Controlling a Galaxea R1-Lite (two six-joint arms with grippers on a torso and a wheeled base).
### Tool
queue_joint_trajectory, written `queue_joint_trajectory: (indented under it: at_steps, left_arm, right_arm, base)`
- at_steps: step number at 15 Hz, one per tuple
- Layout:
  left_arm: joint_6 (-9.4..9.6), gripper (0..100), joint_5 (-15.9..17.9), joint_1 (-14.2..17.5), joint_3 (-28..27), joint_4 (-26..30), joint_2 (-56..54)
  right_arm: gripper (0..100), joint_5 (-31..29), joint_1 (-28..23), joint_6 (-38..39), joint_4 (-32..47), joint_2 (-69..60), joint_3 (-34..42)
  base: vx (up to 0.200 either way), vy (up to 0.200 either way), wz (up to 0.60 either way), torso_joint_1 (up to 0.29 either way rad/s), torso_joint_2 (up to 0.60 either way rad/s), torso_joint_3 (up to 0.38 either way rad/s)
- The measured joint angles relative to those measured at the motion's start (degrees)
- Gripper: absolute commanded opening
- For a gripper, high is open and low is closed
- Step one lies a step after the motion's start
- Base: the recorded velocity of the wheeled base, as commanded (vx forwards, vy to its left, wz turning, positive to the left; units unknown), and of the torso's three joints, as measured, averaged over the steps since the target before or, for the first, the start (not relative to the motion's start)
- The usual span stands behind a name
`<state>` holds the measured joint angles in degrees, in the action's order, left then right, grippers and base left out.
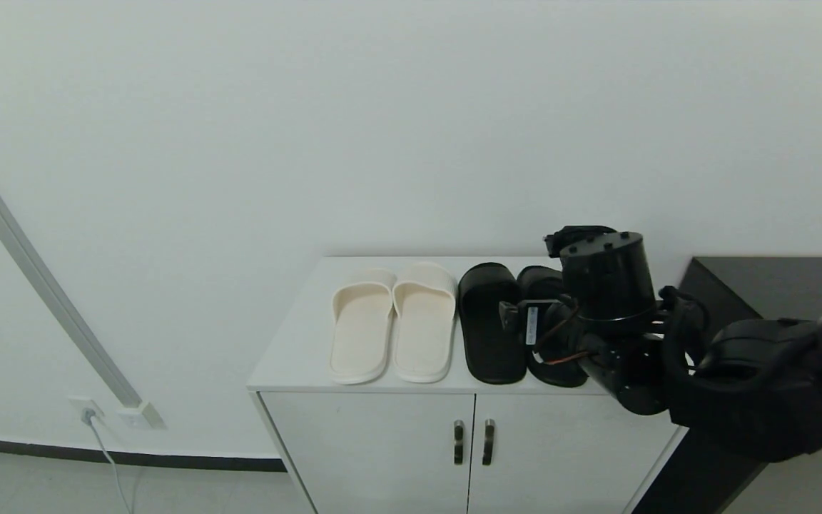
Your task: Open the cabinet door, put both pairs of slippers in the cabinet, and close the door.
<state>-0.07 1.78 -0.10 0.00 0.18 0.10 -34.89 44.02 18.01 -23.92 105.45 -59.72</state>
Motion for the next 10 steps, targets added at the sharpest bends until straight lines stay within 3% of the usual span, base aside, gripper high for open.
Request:
queue_joint_trajectory:
  at_steps: [3, 10]
  left_arm:
    - [0.0, 0, 0.02, 0.0, 0.0, 0.0, 0.0]
    - [0.0, 0, -0.01, 0.0, 0.0, 0.0, 0.0]
  right_arm:
    - [100, -2.13, -0.01, -0.38, -4.74, 5.66, -3.01]
    - [100, -2.77, -3.91, -3.95, -7.47, 14.37, -9.57]
  base:
    - [0.0, 0.0, 0.0, 0.0, 0.0, 0.0]
    - [0.0, 0.0, 0.0, 0.0, 0.0, 0.0]
